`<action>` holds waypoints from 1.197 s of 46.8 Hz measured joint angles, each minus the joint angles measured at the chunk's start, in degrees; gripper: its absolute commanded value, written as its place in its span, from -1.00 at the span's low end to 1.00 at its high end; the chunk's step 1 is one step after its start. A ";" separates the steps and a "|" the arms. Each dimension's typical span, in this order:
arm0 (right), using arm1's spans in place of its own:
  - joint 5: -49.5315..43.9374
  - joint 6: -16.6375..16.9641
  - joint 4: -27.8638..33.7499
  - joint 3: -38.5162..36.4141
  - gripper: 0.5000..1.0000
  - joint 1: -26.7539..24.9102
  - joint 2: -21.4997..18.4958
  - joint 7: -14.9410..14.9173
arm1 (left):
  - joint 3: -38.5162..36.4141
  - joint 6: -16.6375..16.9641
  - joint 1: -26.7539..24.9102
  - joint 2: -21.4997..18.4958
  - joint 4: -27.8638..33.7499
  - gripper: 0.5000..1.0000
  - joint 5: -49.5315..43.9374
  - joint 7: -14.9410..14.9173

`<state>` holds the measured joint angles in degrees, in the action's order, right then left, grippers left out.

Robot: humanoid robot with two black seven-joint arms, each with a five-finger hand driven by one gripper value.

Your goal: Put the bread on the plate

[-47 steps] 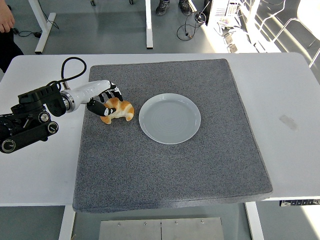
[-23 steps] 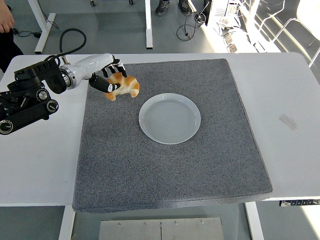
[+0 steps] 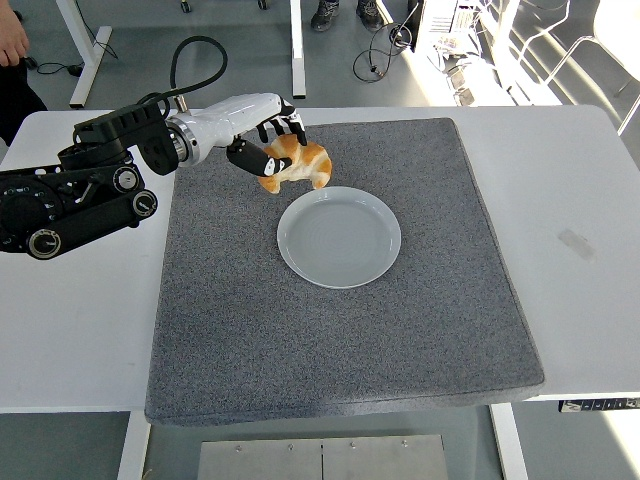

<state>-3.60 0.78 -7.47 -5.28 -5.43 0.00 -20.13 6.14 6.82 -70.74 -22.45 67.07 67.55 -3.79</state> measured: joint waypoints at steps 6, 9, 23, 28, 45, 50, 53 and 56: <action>0.00 0.00 0.00 0.01 1.00 0.00 0.00 0.00 | -0.13 0.27 0.16 2.69 -0.01 -0.79 0.27 -0.12; 0.00 0.00 0.00 0.02 1.00 0.02 0.00 0.00 | -0.17 0.34 0.32 3.72 -0.06 -0.79 0.41 -0.15; 0.00 0.00 0.00 0.01 1.00 -0.02 0.00 0.00 | -0.69 1.19 1.87 7.18 -2.02 -0.78 0.57 -0.17; 0.00 0.00 0.00 0.02 1.00 0.04 0.00 0.00 | -1.07 1.25 2.52 8.31 -3.30 -0.78 1.05 -0.17; 0.00 0.00 0.00 0.01 1.00 -0.01 0.00 0.00 | -2.18 2.38 5.31 10.02 -5.10 -0.77 2.95 -0.10; 0.00 0.00 0.00 0.01 1.00 -0.02 0.00 0.00 | -2.92 3.00 5.60 10.48 -5.44 -0.77 2.99 -0.07; 0.00 0.01 0.00 0.01 1.00 -0.01 0.00 0.00 | -3.90 3.53 5.84 10.59 -5.98 -0.77 2.99 0.00; 0.00 0.01 0.00 0.00 1.00 -0.03 0.00 0.00 | -4.50 4.00 6.11 10.59 -6.49 -0.77 2.97 0.05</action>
<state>-3.60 0.79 -7.47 -5.27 -5.46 0.00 -20.13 1.65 10.82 -64.63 -11.85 60.58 70.52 -3.75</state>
